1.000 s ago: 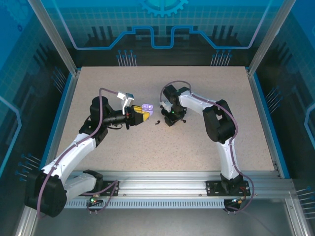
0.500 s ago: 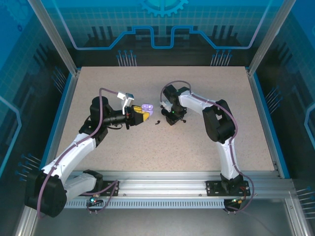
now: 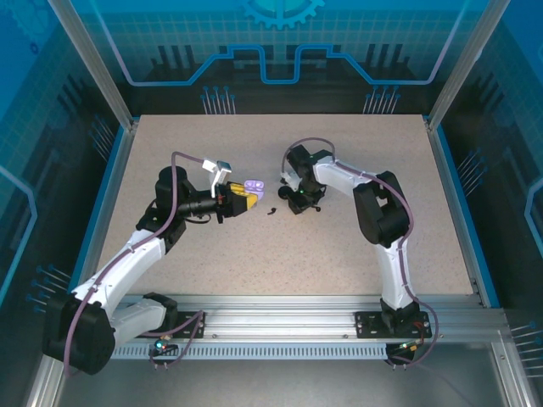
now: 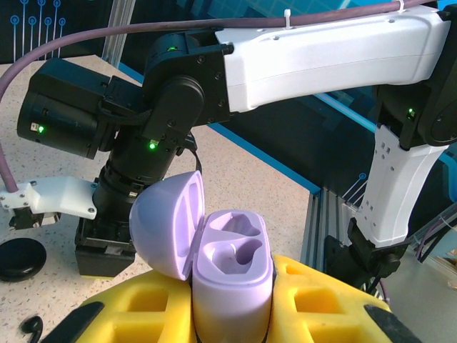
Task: Insert the wireless bluetooth earbuds into the charging case
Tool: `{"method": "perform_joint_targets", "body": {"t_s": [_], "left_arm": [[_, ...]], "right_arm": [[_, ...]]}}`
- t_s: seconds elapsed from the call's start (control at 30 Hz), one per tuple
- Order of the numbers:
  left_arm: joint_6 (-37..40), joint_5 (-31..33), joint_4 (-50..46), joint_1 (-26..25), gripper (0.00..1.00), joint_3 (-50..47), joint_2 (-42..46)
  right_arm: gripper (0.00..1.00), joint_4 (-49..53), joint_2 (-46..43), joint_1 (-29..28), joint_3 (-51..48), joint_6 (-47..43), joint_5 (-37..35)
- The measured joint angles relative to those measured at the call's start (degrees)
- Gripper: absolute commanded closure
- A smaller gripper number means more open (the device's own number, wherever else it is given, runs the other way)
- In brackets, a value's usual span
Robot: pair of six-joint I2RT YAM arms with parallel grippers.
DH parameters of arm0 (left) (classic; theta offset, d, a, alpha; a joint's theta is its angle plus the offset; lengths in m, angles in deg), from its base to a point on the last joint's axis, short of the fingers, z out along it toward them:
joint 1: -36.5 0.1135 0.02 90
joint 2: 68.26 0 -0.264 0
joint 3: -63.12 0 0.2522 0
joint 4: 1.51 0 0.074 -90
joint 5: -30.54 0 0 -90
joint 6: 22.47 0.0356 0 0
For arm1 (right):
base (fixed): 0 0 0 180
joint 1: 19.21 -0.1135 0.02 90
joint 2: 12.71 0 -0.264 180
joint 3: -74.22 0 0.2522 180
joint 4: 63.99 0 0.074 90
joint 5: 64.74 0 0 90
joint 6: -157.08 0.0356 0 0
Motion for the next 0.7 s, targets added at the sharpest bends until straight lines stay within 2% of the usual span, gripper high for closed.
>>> {"method": "perform_joint_targets", "body": {"t_s": [0.4, 0.7], "left_arm": [[0.0, 1.7, 0.1, -0.2, 0.89, 0.0, -1.4], [-2.4, 8.6, 3.4, -2.4, 0.92, 0.0, -6.8]], "right_arm": [[0.77, -7.9, -7.6, 5.0, -8.8, 5.9, 9.3], [0.78, -14.8, -16.8, 8.0, -15.3, 10.6, 16.7]]}}
